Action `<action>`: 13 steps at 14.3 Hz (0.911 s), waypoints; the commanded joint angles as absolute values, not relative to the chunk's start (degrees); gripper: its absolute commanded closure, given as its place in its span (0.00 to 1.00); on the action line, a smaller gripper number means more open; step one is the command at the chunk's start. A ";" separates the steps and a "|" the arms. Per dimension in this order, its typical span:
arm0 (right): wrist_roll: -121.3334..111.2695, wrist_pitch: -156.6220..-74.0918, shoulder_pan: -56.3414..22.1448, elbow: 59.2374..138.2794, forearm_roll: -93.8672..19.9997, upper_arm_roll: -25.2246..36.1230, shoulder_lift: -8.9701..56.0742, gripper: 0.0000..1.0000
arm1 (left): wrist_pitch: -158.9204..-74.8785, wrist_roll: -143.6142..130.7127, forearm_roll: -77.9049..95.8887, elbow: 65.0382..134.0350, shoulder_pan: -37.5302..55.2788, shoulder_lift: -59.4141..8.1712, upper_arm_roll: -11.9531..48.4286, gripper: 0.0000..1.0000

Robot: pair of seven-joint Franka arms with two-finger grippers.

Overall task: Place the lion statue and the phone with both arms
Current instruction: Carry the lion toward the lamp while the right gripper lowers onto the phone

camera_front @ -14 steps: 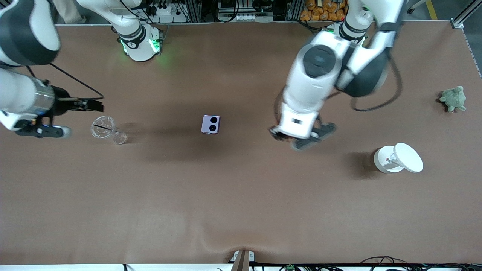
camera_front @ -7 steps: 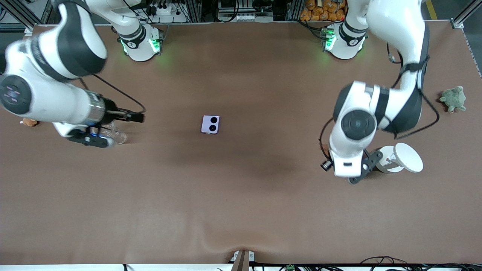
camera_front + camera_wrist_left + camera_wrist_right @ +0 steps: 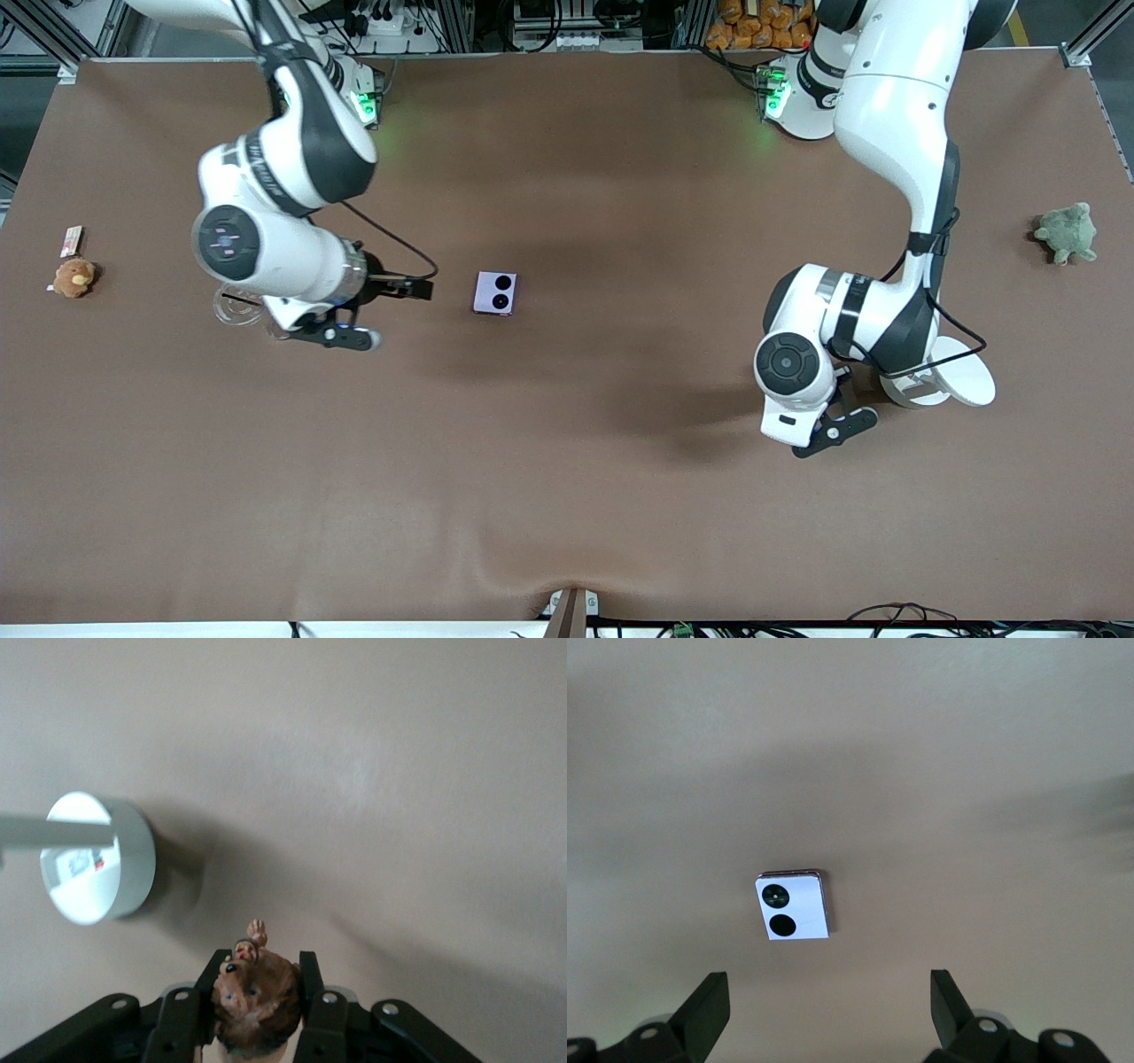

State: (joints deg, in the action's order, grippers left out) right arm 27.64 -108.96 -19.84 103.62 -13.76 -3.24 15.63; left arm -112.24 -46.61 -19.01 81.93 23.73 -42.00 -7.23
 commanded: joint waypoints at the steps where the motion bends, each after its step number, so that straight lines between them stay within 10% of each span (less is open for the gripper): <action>1: 29.26 -117.73 -23.45 110.02 -14.85 -2.72 15.11 0.00 | -118.63 -39.84 -19.78 81.65 20.13 -42.97 -6.86 0.99; 13: 36.65 -133.67 -31.46 113.55 -14.41 -2.55 23.73 0.00 | -124.10 -31.29 -20.30 82.27 15.56 -47.72 -6.68 0.93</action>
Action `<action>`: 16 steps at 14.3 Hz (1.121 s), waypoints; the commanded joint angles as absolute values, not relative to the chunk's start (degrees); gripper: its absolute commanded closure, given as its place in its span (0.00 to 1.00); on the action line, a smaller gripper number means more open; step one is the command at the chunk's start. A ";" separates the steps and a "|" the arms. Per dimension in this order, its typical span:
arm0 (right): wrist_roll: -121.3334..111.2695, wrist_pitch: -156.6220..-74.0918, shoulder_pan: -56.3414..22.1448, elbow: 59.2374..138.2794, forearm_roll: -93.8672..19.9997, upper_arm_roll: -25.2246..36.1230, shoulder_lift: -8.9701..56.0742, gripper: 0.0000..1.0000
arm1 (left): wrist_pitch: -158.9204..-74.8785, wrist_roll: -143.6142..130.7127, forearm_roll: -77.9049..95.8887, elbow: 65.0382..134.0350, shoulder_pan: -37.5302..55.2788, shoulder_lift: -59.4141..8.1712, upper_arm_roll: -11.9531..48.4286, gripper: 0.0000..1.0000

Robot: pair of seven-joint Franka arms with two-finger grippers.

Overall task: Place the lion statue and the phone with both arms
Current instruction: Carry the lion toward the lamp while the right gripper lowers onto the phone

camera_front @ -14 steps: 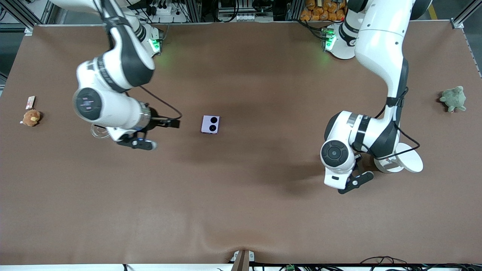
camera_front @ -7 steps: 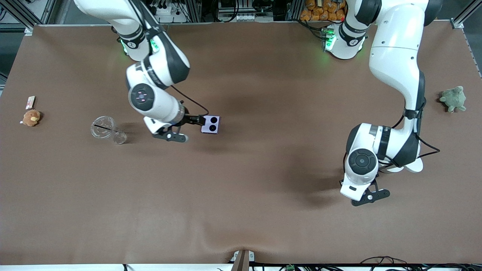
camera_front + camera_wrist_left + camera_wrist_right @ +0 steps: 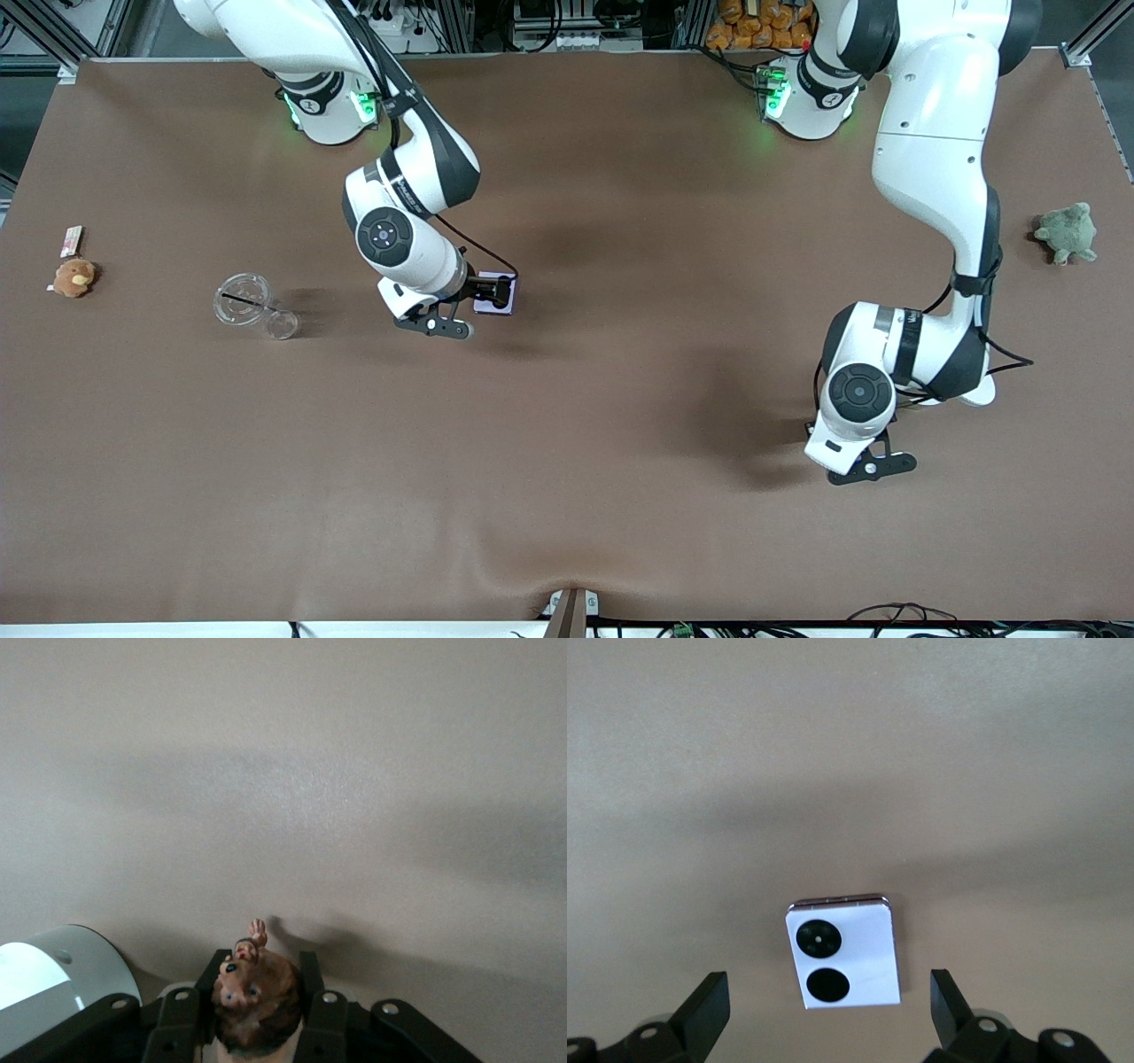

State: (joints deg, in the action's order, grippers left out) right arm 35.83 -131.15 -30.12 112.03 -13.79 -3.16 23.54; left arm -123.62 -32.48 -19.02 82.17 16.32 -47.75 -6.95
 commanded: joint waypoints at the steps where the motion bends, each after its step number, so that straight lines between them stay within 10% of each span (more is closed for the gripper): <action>1: 36.65 -134.12 -31.73 114.25 -14.41 -2.55 23.73 0.00 | -124.19 -30.42 -20.30 82.27 14.95 -47.81 -6.68 0.91; 5: 36.65 -136.65 -32.95 116.88 -14.41 -2.46 23.82 0.00 | -126.02 -29.62 -19.60 82.00 14.50 -48.43 -6.59 0.31; 6: 36.65 -138.50 -33.57 118.29 -14.33 -2.46 23.73 0.00 | -126.91 -29.62 -19.60 82.00 14.59 -48.51 -6.59 0.00; 16: 36.65 -143.70 -35.42 120.15 -13.89 -2.20 26.98 0.00 | -124.03 -27.87 -19.60 82.09 14.94 -45.54 -6.50 0.00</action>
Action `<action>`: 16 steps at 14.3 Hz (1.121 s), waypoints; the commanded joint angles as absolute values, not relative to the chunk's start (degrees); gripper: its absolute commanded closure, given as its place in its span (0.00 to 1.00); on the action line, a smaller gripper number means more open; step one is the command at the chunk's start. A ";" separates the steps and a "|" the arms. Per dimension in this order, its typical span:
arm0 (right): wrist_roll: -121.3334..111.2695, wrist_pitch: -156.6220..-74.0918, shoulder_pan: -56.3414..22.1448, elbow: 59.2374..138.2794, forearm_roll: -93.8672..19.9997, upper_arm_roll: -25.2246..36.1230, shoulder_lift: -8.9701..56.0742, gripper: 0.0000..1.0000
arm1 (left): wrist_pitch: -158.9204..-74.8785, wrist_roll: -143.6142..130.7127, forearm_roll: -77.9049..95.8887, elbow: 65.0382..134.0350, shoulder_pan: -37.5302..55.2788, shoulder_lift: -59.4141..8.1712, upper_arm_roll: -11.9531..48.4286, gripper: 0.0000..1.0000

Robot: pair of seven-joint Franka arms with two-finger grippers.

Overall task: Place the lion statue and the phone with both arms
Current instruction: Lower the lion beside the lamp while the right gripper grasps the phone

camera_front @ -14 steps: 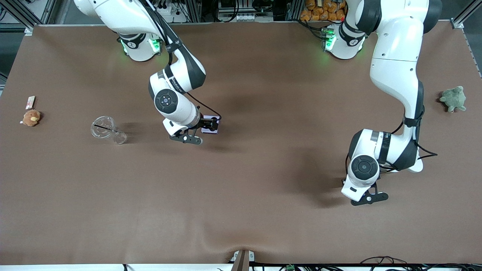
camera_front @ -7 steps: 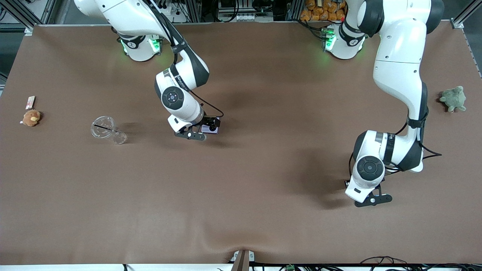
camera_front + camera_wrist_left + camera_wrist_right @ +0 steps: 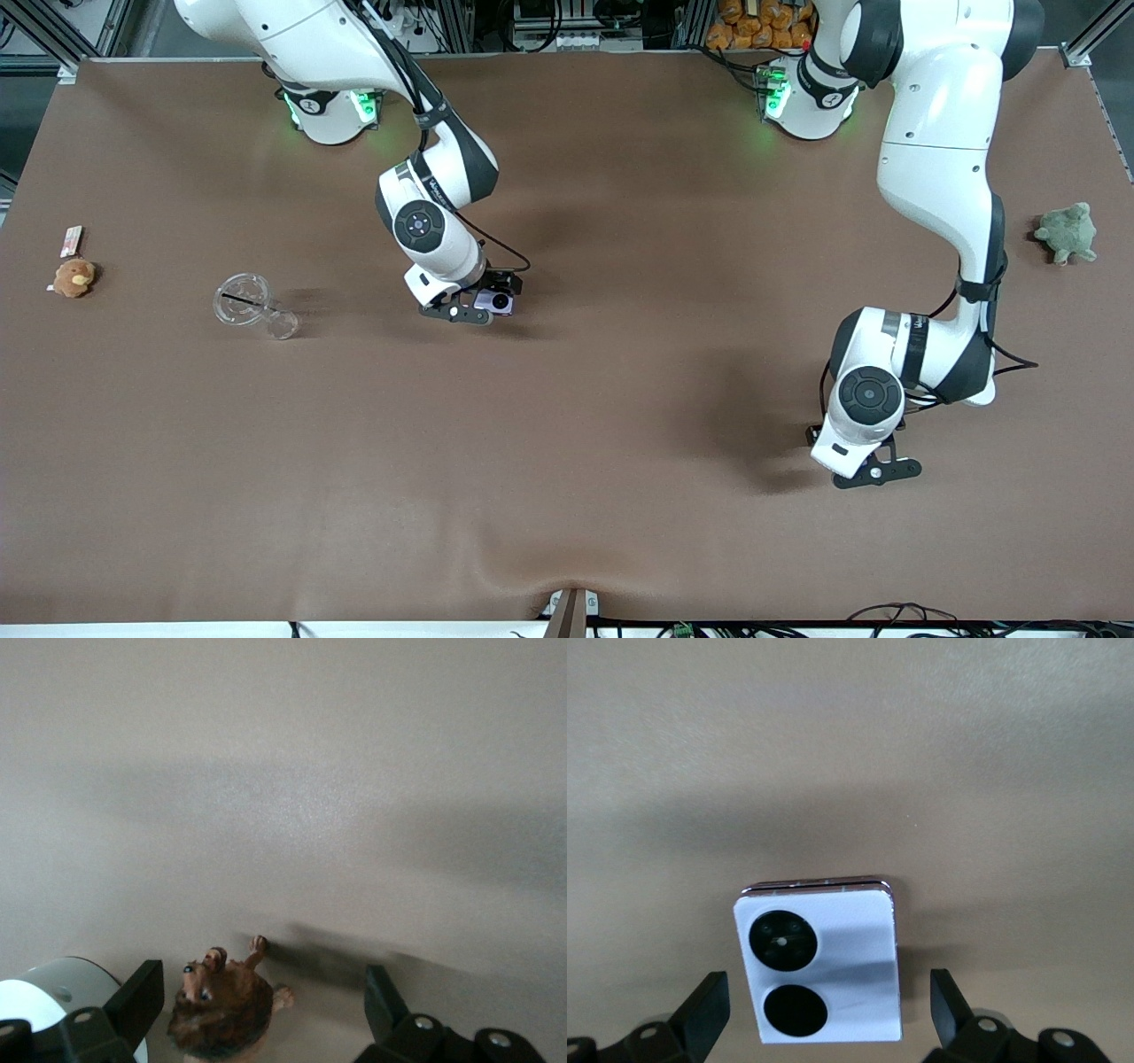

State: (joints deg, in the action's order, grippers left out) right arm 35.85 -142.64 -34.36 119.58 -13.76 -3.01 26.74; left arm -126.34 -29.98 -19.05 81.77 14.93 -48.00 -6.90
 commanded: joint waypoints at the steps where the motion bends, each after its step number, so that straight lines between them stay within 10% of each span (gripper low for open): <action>1: 36.65 -143.70 -35.42 120.15 -13.19 -2.20 26.98 0.00 | -122.10 -26.99 -19.60 82.09 15.12 -44.14 -6.50 0.00; 16: 39.11 -146.43 -41.83 119.97 -12.74 1.57 29.79 0.00 | -97.56 -16.88 -9.77 82.79 13.54 -16.98 -3.52 0.00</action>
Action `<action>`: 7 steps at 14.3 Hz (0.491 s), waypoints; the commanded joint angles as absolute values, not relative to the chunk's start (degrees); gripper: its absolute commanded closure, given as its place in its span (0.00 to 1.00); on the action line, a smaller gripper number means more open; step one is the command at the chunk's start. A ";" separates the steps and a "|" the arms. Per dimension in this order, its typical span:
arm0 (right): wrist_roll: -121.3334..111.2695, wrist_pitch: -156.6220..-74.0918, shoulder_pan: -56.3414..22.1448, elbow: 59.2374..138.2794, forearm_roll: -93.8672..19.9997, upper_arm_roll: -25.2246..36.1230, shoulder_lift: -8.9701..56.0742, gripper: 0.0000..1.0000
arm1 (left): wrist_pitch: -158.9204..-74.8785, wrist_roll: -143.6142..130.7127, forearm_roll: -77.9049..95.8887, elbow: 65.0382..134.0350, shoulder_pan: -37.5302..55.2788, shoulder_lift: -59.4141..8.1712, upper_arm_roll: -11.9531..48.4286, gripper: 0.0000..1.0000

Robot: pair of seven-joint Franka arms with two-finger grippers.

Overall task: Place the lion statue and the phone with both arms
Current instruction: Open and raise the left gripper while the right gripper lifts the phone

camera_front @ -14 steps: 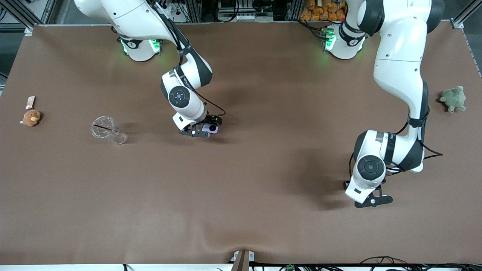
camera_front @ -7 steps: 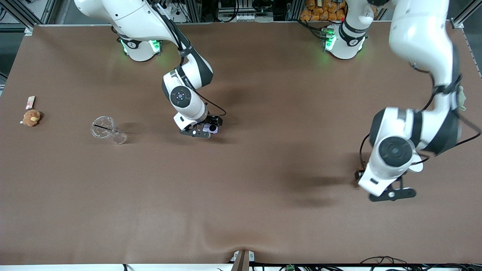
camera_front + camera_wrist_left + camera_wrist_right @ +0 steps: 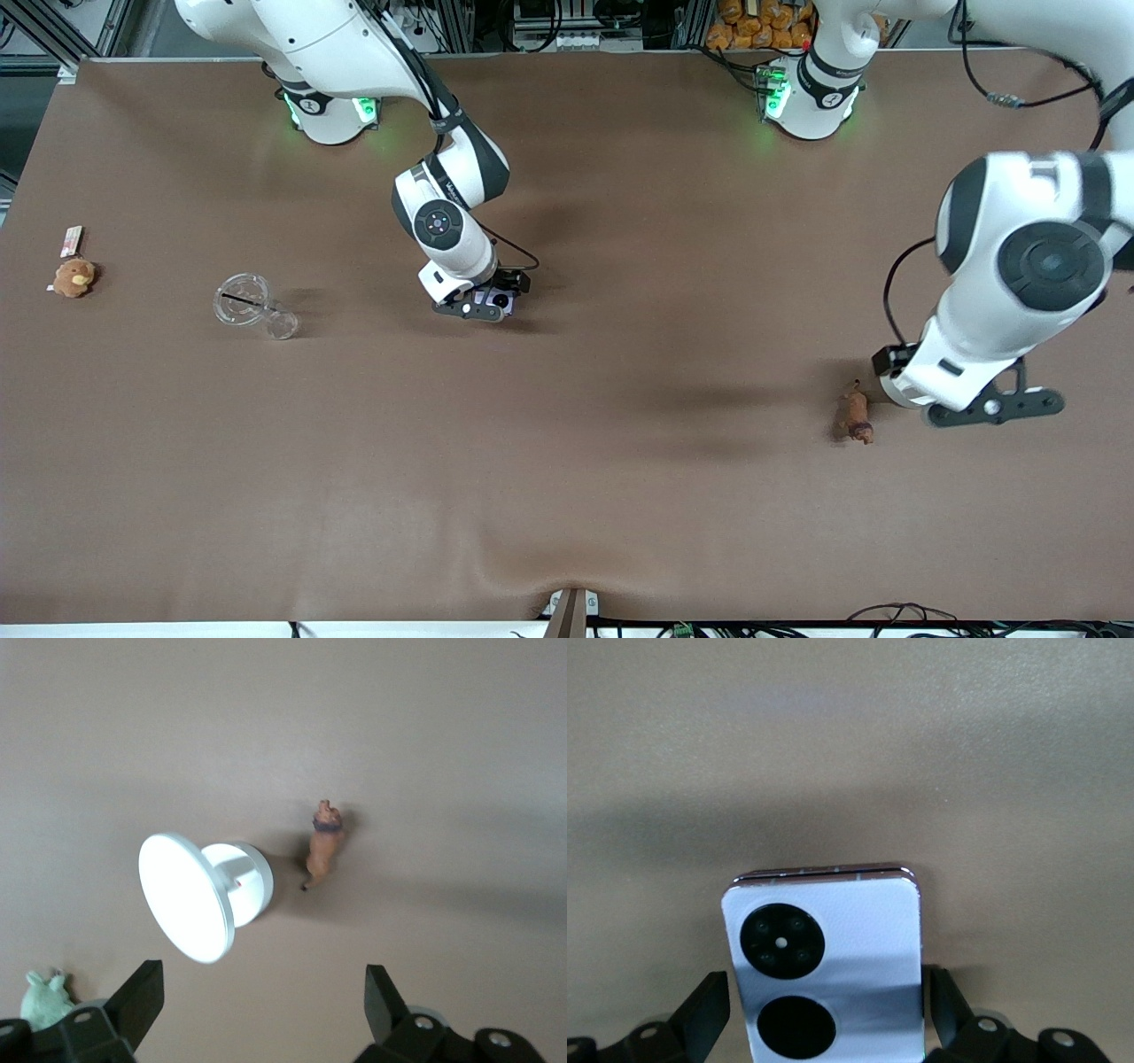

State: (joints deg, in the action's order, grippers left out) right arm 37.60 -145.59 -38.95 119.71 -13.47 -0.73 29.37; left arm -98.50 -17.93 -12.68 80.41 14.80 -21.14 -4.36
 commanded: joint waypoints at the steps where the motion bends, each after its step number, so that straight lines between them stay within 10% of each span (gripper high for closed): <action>1: 39.11 -146.34 -42.62 119.97 -12.66 2.10 29.79 0.14 | -97.65 -16.79 -8.97 84.27 12.06 -14.27 -3.08 0.00; 3: 38.85 -145.90 -42.54 119.53 -11.34 2.46 29.45 0.88 | -97.65 -14.87 -7.30 87.17 7.41 -10.22 0.95 0.00; 7: 36.05 -140.47 -41.57 119.53 -11.25 6.23 25.85 1.00 | -97.56 -13.01 -5.28 93.68 5.10 -2.74 3.95 0.00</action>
